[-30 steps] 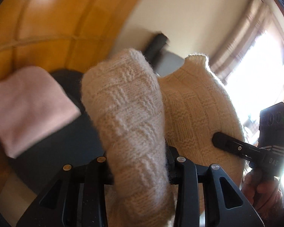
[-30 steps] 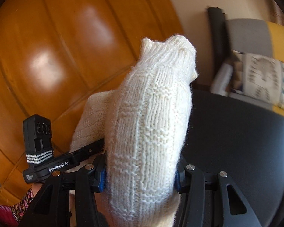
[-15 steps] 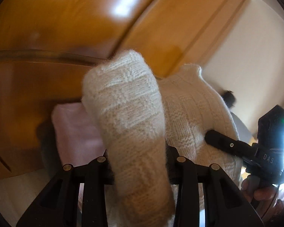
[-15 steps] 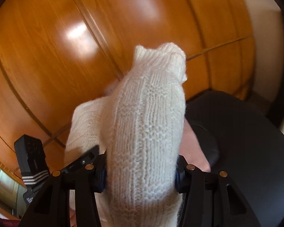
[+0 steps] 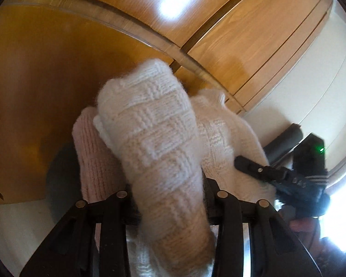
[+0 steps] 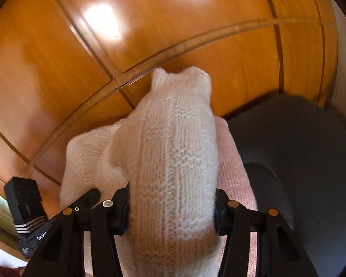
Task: Fold clothes
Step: 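Carry the sweater bundle with both tools onto the folded pink garment, then lower the sweater onto the pink garment and open both tools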
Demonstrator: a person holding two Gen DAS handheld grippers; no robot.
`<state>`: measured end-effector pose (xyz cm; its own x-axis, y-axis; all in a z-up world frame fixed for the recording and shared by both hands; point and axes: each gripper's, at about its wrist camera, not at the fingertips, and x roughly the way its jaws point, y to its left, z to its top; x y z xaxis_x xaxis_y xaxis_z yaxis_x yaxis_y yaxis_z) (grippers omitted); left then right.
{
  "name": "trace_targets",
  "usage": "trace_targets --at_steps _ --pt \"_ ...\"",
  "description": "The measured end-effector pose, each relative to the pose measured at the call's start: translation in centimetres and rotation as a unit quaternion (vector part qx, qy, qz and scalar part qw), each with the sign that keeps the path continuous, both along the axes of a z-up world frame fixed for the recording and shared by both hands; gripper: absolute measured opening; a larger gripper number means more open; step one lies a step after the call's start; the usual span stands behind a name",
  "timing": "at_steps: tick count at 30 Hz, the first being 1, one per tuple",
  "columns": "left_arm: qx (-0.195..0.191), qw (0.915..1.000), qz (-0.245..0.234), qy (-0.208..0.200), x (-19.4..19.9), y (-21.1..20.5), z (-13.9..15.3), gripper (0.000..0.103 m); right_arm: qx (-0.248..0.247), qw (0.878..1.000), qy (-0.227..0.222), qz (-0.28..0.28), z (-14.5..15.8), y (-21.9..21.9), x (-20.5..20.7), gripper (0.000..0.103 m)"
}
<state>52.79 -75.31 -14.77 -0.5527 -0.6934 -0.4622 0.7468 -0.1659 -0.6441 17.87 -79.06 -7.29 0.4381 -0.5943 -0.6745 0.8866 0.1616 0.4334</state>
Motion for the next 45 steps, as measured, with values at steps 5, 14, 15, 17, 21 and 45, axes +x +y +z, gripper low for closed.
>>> trace_targets --at_steps 5,14,15,17,21,45 --pt "0.006 1.0 -0.003 -0.006 -0.1 -0.2 0.2 0.039 -0.013 1.0 -0.01 0.018 1.5 0.2 0.2 0.053" --pt "-0.048 0.9981 -0.033 -0.02 -1.2 1.0 0.0 0.049 0.021 0.995 -0.092 0.01 -2.0 1.1 -2.8 0.066" --pt "-0.058 0.9975 -0.034 -0.024 -1.4 1.4 0.4 0.05 0.016 0.995 -0.097 0.001 -1.6 2.1 -3.9 0.066" --pt "-0.08 0.9957 -0.034 -0.031 -1.9 2.3 1.2 0.05 -0.006 0.995 -0.098 -0.026 -0.7 3.8 -5.1 0.066" --pt "-0.122 0.9908 -0.036 -0.046 -2.8 3.9 2.9 0.047 -0.068 0.992 -0.024 -0.104 1.8 7.0 -4.9 0.057" --pt "-0.115 0.9803 -0.066 -0.147 -3.7 1.3 -0.2 0.011 -0.083 0.987 0.124 -0.065 -2.8 4.6 4.3 0.028"
